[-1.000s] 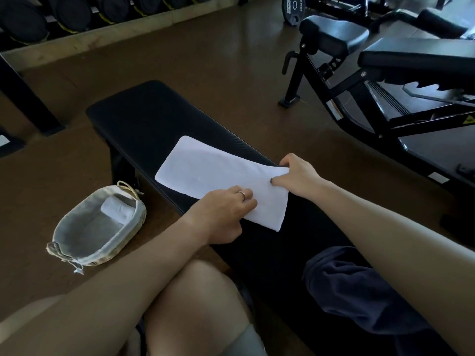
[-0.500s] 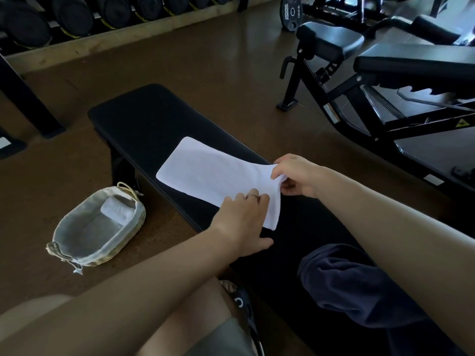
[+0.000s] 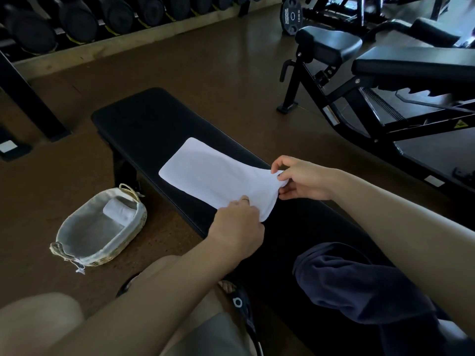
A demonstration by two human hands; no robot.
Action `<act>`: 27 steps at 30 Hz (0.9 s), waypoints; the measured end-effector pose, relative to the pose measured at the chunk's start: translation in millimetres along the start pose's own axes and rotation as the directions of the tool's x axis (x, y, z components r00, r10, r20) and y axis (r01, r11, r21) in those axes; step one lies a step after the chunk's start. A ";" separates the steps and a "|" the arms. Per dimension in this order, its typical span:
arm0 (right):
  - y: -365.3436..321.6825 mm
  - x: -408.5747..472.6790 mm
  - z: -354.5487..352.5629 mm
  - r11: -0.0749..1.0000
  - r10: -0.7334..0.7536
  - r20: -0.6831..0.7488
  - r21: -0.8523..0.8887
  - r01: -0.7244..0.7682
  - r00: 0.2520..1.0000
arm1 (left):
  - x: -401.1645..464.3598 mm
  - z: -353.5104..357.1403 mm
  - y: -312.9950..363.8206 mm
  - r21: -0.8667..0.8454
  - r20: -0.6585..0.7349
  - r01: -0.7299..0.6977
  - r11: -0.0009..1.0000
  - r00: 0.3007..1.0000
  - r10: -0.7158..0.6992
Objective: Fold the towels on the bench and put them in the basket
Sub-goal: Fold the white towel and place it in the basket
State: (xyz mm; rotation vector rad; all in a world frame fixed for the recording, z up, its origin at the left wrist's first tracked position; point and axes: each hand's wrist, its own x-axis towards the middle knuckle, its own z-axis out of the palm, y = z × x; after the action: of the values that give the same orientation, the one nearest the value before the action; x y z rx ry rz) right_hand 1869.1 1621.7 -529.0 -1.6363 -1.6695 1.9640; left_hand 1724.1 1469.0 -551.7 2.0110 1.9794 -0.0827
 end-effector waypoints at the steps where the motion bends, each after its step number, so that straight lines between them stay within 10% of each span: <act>1: -0.1 0.1 -1.2 1.000 -0.007 0.001 0.000 0.007 1.000 | -2.1 -4.1 -5.7 -0.069 0.007 0.006 0.998 1.000 -0.006; 6: -7.2 4.8 4.8 0.999 0.009 0.006 -0.035 -0.009 1.000 | -1.5 -7.9 -28.0 -0.250 0.056 0.072 0.966 0.997 -0.059; 16: -20.2 19.7 -6.5 0.959 -0.086 0.003 -0.271 0.084 0.996 | -3.6 4.2 -2.0 -0.027 -0.108 0.014 1.000 0.994 -0.017; 27: -15.7 37.8 1.1 0.961 -0.083 0.070 -0.257 0.098 0.994 | 8.8 -5.1 -63.0 -0.566 0.231 0.175 0.806 0.972 -0.048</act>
State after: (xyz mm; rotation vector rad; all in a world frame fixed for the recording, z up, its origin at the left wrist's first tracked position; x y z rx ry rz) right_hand 1844.0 1651.5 -541.6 -1.5587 -2.0621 1.8317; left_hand 1661.6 1478.2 -560.6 1.4242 1.7125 0.2548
